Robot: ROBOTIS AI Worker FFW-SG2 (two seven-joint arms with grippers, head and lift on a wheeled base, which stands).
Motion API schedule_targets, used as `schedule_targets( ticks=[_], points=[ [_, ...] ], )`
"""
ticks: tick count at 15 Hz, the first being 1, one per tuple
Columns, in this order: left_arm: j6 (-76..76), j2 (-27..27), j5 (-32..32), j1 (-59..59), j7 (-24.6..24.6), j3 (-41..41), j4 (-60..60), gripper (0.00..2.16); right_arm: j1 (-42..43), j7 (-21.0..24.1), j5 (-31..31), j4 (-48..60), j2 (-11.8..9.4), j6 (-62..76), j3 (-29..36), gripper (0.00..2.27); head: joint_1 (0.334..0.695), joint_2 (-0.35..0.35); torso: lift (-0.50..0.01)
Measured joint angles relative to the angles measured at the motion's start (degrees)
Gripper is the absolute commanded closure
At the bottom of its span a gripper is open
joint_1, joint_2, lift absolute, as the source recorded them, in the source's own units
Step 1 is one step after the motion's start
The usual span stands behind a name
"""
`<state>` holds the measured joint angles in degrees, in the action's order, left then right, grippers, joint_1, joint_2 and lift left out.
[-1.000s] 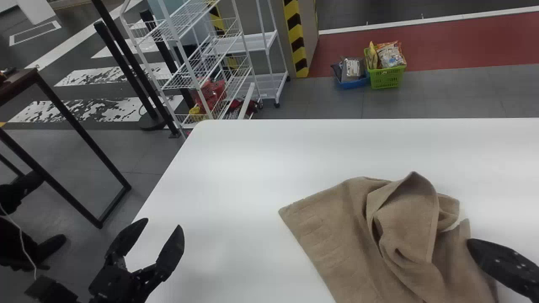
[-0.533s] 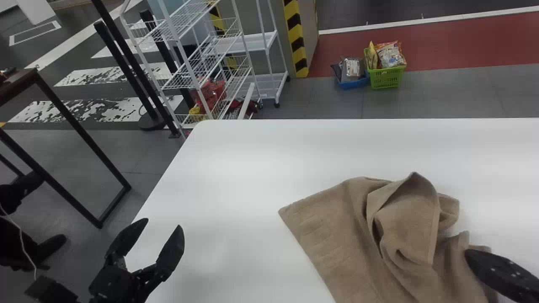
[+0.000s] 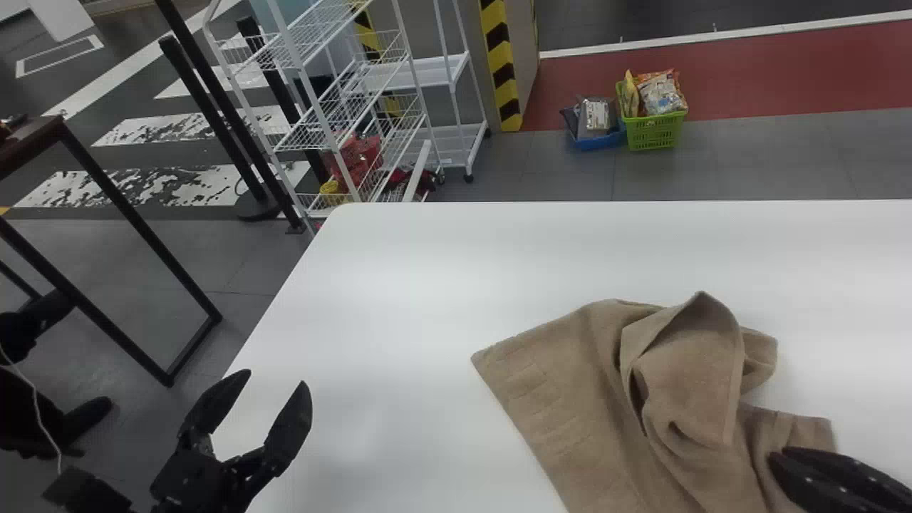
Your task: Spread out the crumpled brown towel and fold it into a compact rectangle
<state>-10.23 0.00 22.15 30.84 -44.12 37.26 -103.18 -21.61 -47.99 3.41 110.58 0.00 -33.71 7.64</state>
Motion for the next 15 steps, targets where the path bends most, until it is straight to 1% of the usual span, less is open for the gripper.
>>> schedule_targets(
  ticks=[8, 9, 13, 15],
  points=[
    [0.00, 0.00, 0.00, 0.00, -0.08, 0.13, 0.09, 0.12, 0.90, 0.27, -0.61, -0.16, 0.00, -1.44, -0.86, 0.71, 0.695, 0.350, -0.127],
    [0.00, 0.00, 0.00, 0.00, -0.09, 0.26, 0.09, 0.12, 0.96, 0.18, -1.01, 0.87, 0.00, -2.90, -1.05, 0.66, 0.695, 0.350, -0.127],
    [0.08, 0.00, 0.35, 0.00, -0.45, 0.52, 0.09, 0.12, 1.05, -0.08, -3.27, 6.79, 0.00, -10.36, -2.66, 0.67, 0.695, 0.350, -0.127],
    [0.07, 0.00, 0.53, 0.00, -0.54, 0.61, 0.15, 0.12, 1.47, -0.08, -5.50, 8.28, 0.00, -14.38, -3.97, 1.06, 0.695, 0.350, -0.127]
  ],
)
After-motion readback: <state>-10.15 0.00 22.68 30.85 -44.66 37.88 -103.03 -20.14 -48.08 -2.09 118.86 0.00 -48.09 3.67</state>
